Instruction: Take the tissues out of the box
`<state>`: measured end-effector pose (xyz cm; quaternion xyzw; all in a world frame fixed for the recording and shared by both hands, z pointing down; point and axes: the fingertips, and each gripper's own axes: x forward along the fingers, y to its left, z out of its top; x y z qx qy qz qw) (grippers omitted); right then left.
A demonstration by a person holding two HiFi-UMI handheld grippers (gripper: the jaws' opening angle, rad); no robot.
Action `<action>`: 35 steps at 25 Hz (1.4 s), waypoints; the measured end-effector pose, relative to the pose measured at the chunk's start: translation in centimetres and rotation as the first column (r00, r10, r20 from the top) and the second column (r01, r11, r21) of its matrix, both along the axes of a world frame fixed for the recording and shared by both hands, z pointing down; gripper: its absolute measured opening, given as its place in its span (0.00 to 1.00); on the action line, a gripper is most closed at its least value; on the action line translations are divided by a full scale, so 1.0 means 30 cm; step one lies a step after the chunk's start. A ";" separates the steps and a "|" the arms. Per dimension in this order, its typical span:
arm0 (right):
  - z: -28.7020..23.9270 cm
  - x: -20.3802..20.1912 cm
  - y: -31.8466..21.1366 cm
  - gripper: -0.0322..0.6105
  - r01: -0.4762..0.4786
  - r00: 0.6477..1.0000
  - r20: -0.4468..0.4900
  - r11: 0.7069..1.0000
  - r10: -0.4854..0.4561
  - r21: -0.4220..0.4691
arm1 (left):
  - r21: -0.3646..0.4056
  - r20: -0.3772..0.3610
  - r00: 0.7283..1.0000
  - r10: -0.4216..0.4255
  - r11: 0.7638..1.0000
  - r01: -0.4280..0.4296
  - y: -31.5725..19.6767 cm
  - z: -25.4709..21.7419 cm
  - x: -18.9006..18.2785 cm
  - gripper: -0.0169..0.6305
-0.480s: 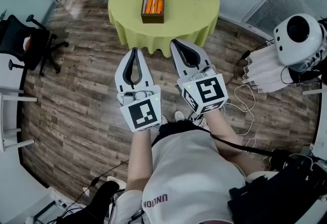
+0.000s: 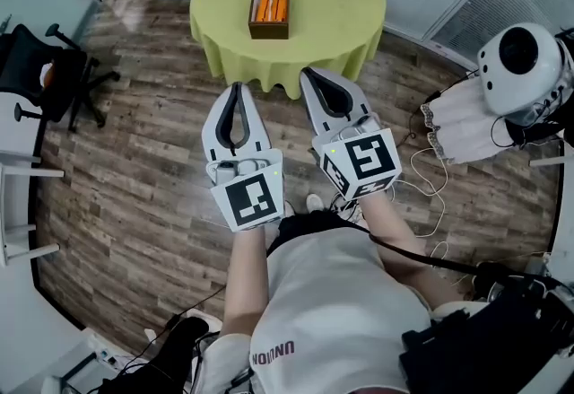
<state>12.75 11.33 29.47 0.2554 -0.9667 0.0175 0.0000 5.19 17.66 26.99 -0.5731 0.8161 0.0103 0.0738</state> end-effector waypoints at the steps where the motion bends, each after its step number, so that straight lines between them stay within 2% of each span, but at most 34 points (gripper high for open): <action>1: 0.001 -0.002 0.001 0.08 0.000 1.000 0.000 1.000 0.000 -0.001 | 0.000 0.000 1.000 0.000 1.000 0.000 0.002 -0.001 -0.002 0.05; 13: -0.038 -0.035 0.023 0.08 -0.051 0.998 0.027 0.998 0.050 0.023 | 0.007 0.016 0.999 0.044 0.999 -0.044 0.064 -0.019 -0.068 0.05; 17: -0.008 -0.071 0.019 0.08 -0.043 0.999 0.026 0.999 0.044 -0.013 | 0.003 0.011 0.998 0.066 0.998 -0.066 0.059 0.005 -0.094 0.05; 21: -0.005 -0.106 0.020 0.08 -0.038 0.999 0.008 0.999 0.038 0.003 | -0.004 0.019 0.997 0.072 0.997 -0.072 0.044 0.006 -0.126 0.05; 27: 0.009 -0.187 -0.047 0.08 -0.022 1.000 0.005 0.999 0.022 0.036 | -0.016 0.078 0.994 0.079 0.997 -0.078 -0.038 0.026 -0.190 0.05; 30: 0.012 -0.237 -0.116 0.08 -0.012 1.000 0.012 0.999 0.011 0.036 | -0.053 0.112 0.990 0.082 0.996 -0.076 -0.107 0.035 -0.247 0.05; 35: 0.008 -0.289 -0.257 0.10 -0.037 0.999 0.012 0.999 0.036 0.029 | -0.061 0.149 0.984 0.100 0.994 -0.092 -0.234 0.005 -0.314 0.05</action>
